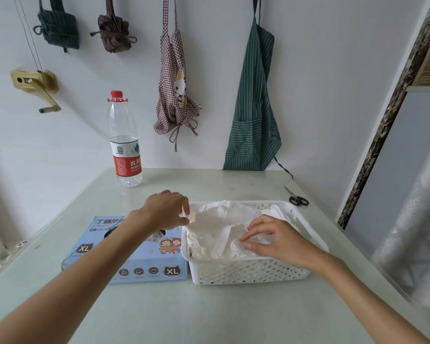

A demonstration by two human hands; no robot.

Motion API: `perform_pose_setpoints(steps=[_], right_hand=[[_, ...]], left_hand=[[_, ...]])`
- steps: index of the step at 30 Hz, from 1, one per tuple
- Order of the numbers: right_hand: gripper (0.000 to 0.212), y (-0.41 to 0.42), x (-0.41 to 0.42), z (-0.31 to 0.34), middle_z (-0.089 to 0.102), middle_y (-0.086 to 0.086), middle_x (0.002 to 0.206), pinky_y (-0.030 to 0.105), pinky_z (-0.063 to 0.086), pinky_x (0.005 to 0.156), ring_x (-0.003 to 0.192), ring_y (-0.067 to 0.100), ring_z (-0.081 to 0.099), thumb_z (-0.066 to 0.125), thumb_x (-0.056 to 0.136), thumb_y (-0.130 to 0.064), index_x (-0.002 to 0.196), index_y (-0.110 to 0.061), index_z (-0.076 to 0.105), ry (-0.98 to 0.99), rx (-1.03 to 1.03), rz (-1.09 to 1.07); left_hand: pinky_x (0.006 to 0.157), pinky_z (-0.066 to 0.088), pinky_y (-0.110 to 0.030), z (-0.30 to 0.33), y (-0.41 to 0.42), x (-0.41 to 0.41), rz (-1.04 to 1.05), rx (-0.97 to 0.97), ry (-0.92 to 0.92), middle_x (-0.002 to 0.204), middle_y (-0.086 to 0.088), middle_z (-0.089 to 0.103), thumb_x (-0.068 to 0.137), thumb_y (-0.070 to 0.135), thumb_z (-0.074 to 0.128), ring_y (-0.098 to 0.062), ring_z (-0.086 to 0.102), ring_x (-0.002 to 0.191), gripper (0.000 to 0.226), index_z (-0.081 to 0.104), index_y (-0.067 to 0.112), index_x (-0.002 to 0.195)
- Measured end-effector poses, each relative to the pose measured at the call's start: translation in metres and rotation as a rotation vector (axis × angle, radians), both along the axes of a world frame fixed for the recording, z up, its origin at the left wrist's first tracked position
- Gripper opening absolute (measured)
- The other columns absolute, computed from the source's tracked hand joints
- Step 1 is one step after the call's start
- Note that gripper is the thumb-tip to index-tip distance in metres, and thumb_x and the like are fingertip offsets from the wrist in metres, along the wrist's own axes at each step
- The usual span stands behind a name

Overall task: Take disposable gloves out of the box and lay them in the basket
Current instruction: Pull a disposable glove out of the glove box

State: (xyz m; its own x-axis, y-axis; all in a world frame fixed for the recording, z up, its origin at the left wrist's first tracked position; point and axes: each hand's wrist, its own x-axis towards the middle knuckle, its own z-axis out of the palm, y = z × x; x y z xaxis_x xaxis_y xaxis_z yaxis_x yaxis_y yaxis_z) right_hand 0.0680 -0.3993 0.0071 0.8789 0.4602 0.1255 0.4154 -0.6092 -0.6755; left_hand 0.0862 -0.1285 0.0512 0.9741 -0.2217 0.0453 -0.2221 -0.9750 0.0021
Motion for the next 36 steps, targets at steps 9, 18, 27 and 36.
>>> perform_pose_setpoints(steps=[9,18,27,36], right_hand=[[0.032,-0.012,0.019,0.003,0.051,-0.024,0.134,0.029,0.028,0.111,0.132,-0.001,0.035,0.052,0.097,-0.031,0.125,-0.045,0.054,-0.11,-0.251,-0.069],[0.045,-0.026,0.018,0.006,0.016,-0.015,0.158,0.041,0.001,0.12,0.147,0.009,-0.001,0.033,0.098,-0.053,0.143,-0.049,0.028,0.054,-0.601,-0.033],[0.066,-0.003,0.027,0.002,-0.018,-0.01,0.158,0.04,-0.011,0.116,0.145,0.012,-0.021,0.02,0.094,-0.063,0.151,-0.039,-0.003,0.067,-0.631,-0.117],[0.099,-0.013,0.035,-0.01,-0.03,-0.011,0.154,0.044,-0.02,0.114,0.14,0.011,-0.032,0.016,0.071,-0.089,0.148,-0.037,-0.019,0.242,-0.828,-0.152]], left_hand=[[0.071,0.043,-0.025,-0.019,-0.056,-0.032,-0.158,-0.172,-0.2,0.097,0.014,0.065,0.08,0.059,0.06,-0.011,0.059,0.092,0.032,0.063,0.03,0.093],[0.084,0.043,-0.025,0.001,-0.038,-0.036,-0.255,0.085,-0.06,0.111,0.013,0.065,0.085,0.048,0.059,-0.009,0.059,0.105,0.029,0.067,0.034,0.109],[0.118,0.001,-0.043,-0.01,-0.052,-0.008,-0.15,0.008,0.2,0.159,-0.003,-0.008,0.077,0.081,0.026,-0.021,-0.004,0.147,0.099,-0.004,0.023,0.152],[0.114,-0.015,-0.042,-0.046,-0.068,0.001,-0.063,0.273,0.347,0.156,-0.006,-0.025,0.076,0.086,0.023,-0.022,-0.021,0.144,0.107,-0.023,0.021,0.148]])
